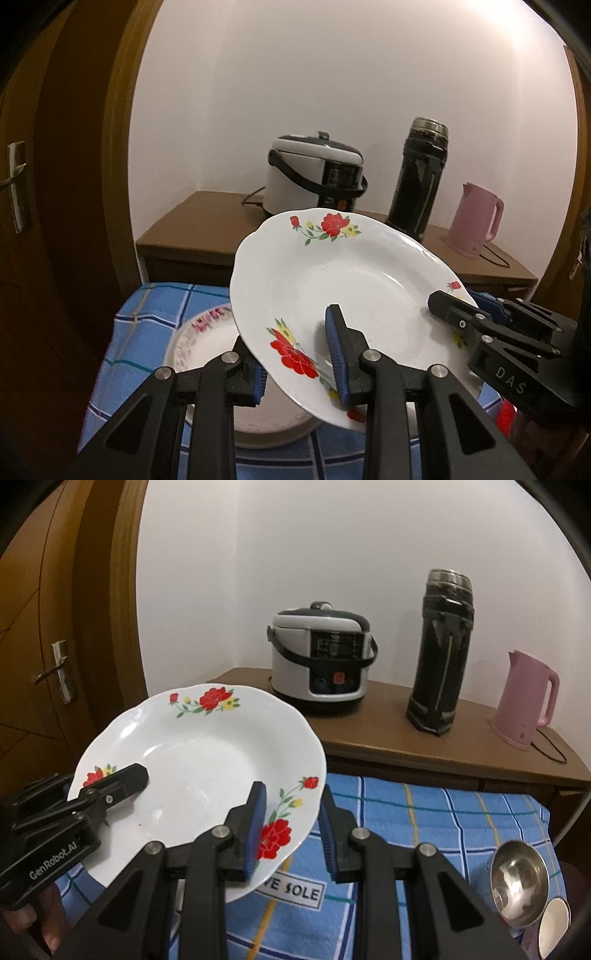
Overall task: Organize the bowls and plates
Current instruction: 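Lift the red-flower plate off the cloth with both grippers, then carry the red-flower plate with both grippers over the stacked pink-floral plate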
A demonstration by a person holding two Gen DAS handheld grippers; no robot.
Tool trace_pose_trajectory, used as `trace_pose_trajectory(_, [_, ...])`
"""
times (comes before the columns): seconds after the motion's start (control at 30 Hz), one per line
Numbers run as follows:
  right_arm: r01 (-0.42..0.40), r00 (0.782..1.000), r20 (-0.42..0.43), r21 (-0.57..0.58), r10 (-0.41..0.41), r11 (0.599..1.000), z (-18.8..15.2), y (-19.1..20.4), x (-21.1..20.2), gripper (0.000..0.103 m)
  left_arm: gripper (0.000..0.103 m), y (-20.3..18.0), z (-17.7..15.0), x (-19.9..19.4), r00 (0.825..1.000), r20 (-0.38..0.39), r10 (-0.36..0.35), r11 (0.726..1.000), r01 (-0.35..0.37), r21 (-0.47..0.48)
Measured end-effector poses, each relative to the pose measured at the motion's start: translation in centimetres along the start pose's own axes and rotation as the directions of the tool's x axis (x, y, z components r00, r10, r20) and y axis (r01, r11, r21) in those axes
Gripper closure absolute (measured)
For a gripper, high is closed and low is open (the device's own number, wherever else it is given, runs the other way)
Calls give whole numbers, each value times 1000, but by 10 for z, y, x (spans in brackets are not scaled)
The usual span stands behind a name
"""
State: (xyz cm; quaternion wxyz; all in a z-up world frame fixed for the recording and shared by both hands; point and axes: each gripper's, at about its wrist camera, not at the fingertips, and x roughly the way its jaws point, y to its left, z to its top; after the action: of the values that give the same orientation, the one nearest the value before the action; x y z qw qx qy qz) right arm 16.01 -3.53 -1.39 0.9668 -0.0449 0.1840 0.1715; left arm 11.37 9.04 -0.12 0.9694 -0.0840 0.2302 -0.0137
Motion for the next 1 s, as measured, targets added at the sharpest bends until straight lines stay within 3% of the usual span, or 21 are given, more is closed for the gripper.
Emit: trace_pose_trajectory(1.0, [-36, 998, -53, -53, 34, 998, 14, 29, 43, 75, 71, 52, -5, 19, 999, -1, 38, 996, -38, -77])
